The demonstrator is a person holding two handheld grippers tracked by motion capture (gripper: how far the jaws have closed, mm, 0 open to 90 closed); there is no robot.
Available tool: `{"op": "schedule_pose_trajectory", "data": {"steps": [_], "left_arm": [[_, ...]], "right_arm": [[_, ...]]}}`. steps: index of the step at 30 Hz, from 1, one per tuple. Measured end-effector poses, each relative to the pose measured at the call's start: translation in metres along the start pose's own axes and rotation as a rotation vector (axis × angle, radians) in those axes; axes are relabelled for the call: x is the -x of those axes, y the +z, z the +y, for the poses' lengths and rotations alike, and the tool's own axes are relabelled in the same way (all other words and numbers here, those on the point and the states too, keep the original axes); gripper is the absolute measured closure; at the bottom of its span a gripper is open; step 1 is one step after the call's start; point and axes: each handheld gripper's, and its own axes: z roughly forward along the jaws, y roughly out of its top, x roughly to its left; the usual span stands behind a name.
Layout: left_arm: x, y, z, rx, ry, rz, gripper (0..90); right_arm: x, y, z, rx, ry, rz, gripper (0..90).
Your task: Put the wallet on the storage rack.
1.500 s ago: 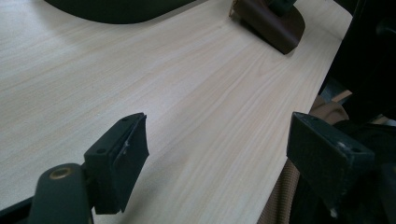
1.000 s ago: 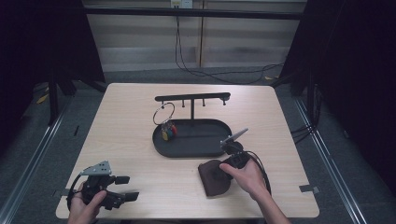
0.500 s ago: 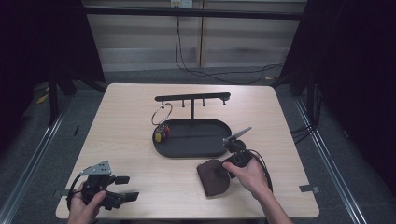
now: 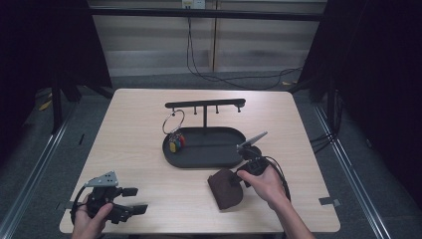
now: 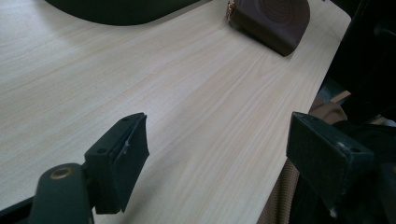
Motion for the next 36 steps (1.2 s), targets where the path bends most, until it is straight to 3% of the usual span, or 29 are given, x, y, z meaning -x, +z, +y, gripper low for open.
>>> {"op": "schedule_pose_trajectory", "data": {"steps": [2, 4, 6, 13, 19, 26, 28, 34, 36], "left_arm": [[0.000, 0.000, 0.000, 0.005, 0.003, -0.006, 20.7], [0.000, -0.001, 0.001, 0.005, 0.009, 0.000, 20.7], [0.000, -0.001, 0.000, 0.007, 0.006, 0.000, 20.7], [0.000, -0.001, 0.000, 0.011, 0.006, -0.004, 20.7], [-0.001, -0.002, 0.000, 0.010, 0.005, -0.003, 20.7], [-0.001, -0.001, 0.001, 0.007, 0.005, -0.002, 20.7], [-0.001, -0.001, 0.001, 0.004, 0.005, 0.001, 20.7], [-0.002, -0.002, 0.001, 0.005, 0.000, 0.002, 20.6], [-0.002, -0.001, 0.001, 0.005, -0.004, 0.003, 20.6]], "right_arm": [[-0.003, -0.002, 0.003, -0.011, -0.007, -0.025, 66.8], [-0.006, -0.005, 0.005, -0.010, -0.015, -0.019, 68.8], [-0.009, -0.008, 0.007, -0.018, -0.028, -0.055, 68.8], [-0.013, -0.012, 0.010, -0.030, -0.033, -0.109, 68.9], [-0.013, -0.018, 0.012, -0.045, -0.030, -0.109, 70.9], [-0.013, -0.026, 0.013, -0.061, -0.026, -0.133, 71.9], [-0.013, -0.027, 0.015, -0.067, -0.015, -0.163, 71.9], [-0.016, -0.032, 0.021, -0.073, -0.005, -0.158, 71.9], [-0.018, -0.034, 0.024, -0.084, -0.017, -0.176, 71.9]]}}
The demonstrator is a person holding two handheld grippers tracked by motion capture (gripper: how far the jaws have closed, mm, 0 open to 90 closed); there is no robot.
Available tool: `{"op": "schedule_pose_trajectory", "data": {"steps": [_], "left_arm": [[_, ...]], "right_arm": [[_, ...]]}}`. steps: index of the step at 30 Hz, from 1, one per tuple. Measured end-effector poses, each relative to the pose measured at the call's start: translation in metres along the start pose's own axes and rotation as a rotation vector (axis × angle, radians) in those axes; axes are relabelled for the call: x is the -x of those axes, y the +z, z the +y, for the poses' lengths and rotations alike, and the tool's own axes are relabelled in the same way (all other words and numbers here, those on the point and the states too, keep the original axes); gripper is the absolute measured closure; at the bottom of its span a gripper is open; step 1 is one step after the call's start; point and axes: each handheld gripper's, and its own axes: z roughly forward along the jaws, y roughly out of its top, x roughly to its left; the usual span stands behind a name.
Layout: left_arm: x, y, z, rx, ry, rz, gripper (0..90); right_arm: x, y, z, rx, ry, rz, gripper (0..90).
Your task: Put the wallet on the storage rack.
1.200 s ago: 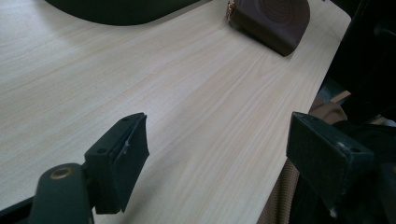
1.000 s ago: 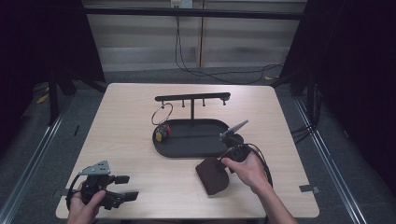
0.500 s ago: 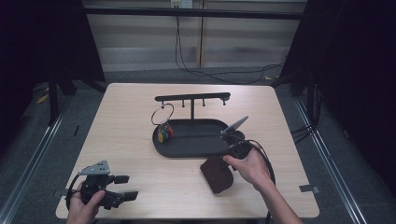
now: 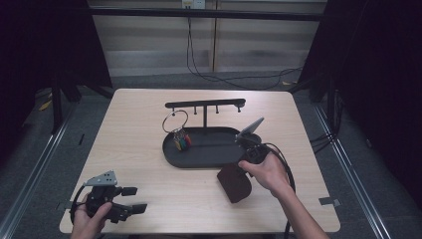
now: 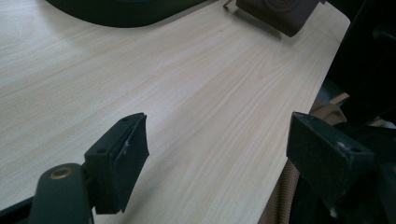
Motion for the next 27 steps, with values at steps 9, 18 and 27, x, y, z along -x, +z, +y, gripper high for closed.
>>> {"op": "schedule_pose_trajectory", "data": {"steps": [9, 18, 27], "left_arm": [[-0.001, 0.000, 0.001, -0.001, 0.001, -0.002, 20.6], [-0.001, 0.000, 0.000, -0.005, 0.001, -0.001, 20.6], [-0.002, 0.000, 0.000, -0.005, -0.002, 0.002, 20.6]], "right_arm": [[0.004, -0.009, 0.008, -0.008, 0.018, -0.026, 71.9], [0.007, -0.020, 0.010, -0.014, 0.043, -0.064, 71.7], [0.007, -0.039, 0.015, -0.012, 0.040, -0.109, 71.7]]}}
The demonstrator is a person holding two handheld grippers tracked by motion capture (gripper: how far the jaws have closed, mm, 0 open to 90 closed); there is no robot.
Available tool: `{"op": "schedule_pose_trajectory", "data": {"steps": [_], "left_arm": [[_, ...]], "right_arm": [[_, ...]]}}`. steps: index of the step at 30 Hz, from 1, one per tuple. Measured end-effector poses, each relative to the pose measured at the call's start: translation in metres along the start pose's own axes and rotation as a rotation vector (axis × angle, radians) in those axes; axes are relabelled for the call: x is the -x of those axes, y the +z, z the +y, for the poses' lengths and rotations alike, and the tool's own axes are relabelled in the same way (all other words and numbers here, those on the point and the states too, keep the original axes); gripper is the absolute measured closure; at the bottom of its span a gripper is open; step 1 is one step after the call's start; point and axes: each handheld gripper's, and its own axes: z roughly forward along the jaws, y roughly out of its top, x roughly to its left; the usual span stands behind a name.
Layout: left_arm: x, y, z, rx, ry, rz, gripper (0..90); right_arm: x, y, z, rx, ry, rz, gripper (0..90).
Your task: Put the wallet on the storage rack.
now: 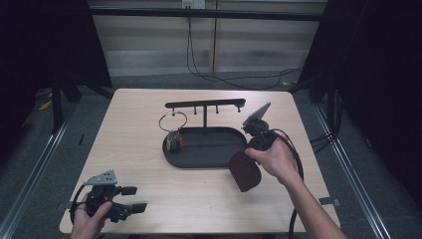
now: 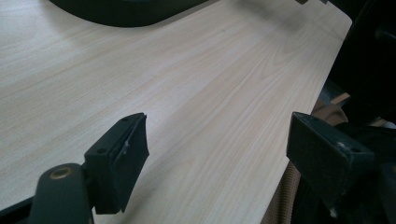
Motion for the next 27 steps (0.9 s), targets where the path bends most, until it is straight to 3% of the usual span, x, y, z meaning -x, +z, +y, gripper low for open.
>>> {"op": "schedule_pose_trajectory", "data": {"steps": [15, 27], "left_arm": [[0.000, -0.001, 0.000, 0.003, -0.001, -0.001, 20.6], [0.001, 0.003, 0.000, -0.018, 0.007, 0.004, 20.6]], "right_arm": [[-0.009, -0.010, 0.015, -0.034, -0.009, -0.050, 71.4], [-0.009, -0.016, 0.026, -0.023, 0.002, -0.032, 71.3]]}}
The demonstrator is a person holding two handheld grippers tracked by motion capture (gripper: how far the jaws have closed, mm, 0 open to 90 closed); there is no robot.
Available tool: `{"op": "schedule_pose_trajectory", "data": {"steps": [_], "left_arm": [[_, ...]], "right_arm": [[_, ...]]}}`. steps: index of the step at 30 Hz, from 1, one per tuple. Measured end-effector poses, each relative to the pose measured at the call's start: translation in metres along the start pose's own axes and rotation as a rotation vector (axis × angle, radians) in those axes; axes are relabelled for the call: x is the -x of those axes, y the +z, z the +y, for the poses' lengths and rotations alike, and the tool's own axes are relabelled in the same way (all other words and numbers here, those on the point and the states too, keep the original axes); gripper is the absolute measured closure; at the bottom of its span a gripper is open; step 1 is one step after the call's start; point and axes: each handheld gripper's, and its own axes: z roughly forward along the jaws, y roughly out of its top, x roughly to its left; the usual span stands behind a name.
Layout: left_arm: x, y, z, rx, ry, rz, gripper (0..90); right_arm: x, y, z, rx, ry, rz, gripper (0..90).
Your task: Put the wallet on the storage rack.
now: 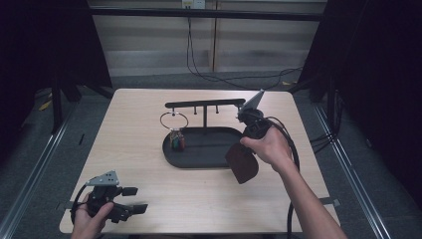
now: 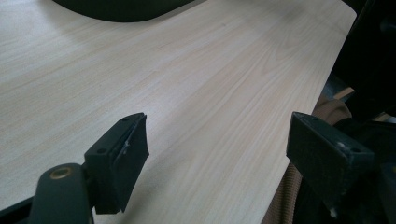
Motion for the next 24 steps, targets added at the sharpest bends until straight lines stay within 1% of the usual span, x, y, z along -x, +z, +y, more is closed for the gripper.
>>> {"op": "schedule_pose_trajectory", "data": {"steps": [4, 6, 10, 14, 18, 22, 23, 24], "left_arm": [[0.000, 0.001, 0.000, 0.003, -0.003, 0.004, 20.6], [0.000, 0.001, 0.000, -0.003, -0.001, 0.005, 20.6], [0.000, 0.001, 0.000, -0.002, 0.000, -0.001, 20.5], [0.001, 0.001, 0.000, -0.001, -0.001, -0.005, 20.5], [0.001, -0.001, 0.000, 0.015, -0.001, 0.000, 19.8], [0.001, -0.001, 0.000, 0.015, -0.001, 0.000, 19.7], [0.001, -0.001, 0.000, 0.016, -0.001, -0.001, 19.7], [0.002, -0.001, 0.000, 0.015, -0.002, -0.005, 19.7]], "right_arm": [[0.001, -0.004, 0.005, 0.016, 0.011, 0.003, 71.3], [0.001, -0.006, 0.008, 0.016, 0.014, 0.000, 71.2], [0.000, -0.007, 0.014, 0.022, 0.011, -0.001, 71.1], [0.002, -0.007, 0.020, 0.035, 0.028, 0.008, 71.1], [0.005, -0.006, 0.024, 0.044, 0.048, 0.017, 71.0], [0.009, -0.004, 0.027, 0.053, 0.066, 0.022, 71.4], [0.010, -0.004, 0.028, 0.062, 0.075, 0.040, 71.7], [0.012, -0.004, 0.029, 0.069, 0.079, 0.033, 71.8]]}}
